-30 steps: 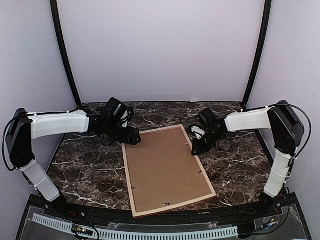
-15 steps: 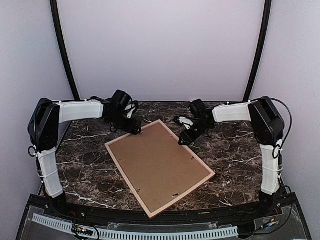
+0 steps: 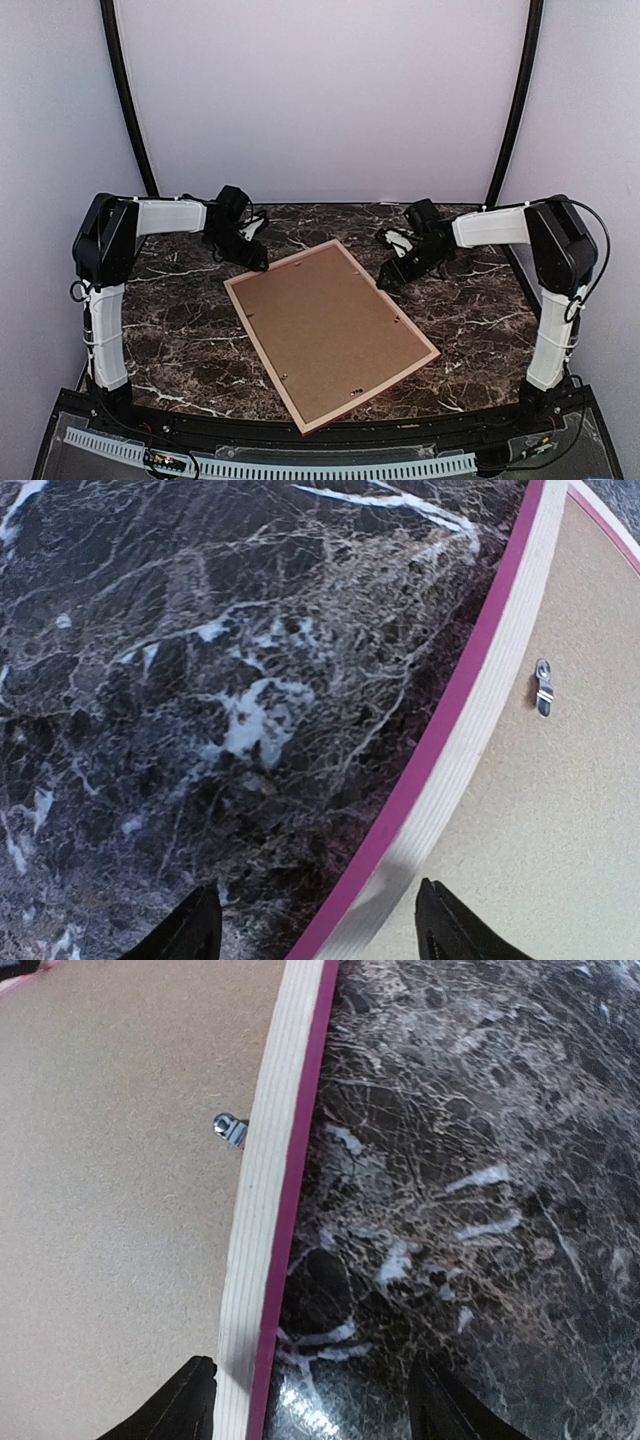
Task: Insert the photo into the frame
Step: Rotate the photo frame at the center of the board, then pick up the photo frame from the center of the board, then rotate the photo frame at the center of the board.
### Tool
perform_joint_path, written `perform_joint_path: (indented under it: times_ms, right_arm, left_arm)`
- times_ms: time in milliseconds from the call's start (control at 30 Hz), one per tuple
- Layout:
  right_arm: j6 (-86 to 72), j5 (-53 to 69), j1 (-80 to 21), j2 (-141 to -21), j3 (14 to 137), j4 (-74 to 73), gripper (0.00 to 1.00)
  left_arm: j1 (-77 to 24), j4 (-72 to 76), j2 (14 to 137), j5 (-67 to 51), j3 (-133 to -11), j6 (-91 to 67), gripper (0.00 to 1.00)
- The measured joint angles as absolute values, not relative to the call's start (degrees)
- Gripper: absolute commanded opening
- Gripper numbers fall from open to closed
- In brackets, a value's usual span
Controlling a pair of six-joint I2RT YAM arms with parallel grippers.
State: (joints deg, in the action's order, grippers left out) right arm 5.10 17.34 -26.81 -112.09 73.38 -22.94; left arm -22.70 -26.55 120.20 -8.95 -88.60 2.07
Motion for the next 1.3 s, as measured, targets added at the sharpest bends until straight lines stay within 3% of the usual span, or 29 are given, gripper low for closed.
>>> perform_joint_path:
  times_ms: [200,333,600,867,1067,1300]
  right_arm:
    - [1.3,18.5,-25.1,-109.4,71.7,-22.3,0.71]
    - [-1.1,18.6,-24.3,-109.0,70.0,-22.0,0.72]
    - [-5.1,19.6,-24.0,-104.4,63.3,-21.4,0.72]
    - [-9.0,19.4,-24.0,-95.7,55.2,-20.4,0.74]
    - [-12.2,16.6,-23.9,-89.3,51.3,-20.8,0.77]
    - [-17.3,12.4,-23.6,-83.8,47.8,-21.0,0.81]
  left_arm:
    - [-22.7,-26.6,120.9,-13.1,-88.6,4.2,0.68]
    - [-22.8,-26.4,121.7,-14.5,-88.9,5.1,0.62]
    - [-22.8,-26.2,124.4,-15.7,-91.5,5.5,0.33]
    - [-22.9,-26.6,124.6,-15.5,-92.2,5.6,0.17]
    - [-23.1,-23.0,123.2,-13.6,-89.1,0.8,0.14]
    - [-23.1,-15.5,113.9,-11.3,-73.8,-7.3,0.15]
